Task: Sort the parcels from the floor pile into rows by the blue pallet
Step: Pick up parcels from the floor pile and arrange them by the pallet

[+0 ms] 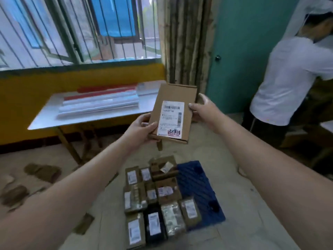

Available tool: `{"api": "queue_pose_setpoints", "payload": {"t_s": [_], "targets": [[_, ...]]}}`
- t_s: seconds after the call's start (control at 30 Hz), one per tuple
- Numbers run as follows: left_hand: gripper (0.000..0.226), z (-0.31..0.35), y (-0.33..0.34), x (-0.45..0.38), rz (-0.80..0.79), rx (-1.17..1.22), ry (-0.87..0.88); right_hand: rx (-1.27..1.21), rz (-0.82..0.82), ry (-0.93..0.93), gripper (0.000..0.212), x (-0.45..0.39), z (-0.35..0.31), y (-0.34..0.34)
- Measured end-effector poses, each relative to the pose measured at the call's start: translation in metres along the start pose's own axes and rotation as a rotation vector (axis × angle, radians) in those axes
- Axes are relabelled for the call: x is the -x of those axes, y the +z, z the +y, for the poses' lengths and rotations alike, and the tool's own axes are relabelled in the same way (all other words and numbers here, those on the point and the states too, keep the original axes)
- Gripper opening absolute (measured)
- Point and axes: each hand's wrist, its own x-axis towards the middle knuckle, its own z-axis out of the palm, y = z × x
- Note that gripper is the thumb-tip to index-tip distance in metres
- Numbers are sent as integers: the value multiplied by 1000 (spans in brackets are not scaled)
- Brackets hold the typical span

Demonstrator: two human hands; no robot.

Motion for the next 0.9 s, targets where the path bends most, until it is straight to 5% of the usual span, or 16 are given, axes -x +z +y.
{"api": "queue_pose_setpoints", "payload": {"t_s": [0.23,0.57,0.73,0.9], "targets": [[58,-88,85,-72,-85,-117,-222,63,-98,238,74,-57,119,-62],[60,-213,119,-233,-278,-422,-385,80,62,323,58,-190,301,-79],[50,-342,150,-329,-249,-498,-513,129,55,387,59,-281,449,-97],[51,-516,164,-393,-270,-857,-526,206,96,464,59,-336,632,-109]]}}
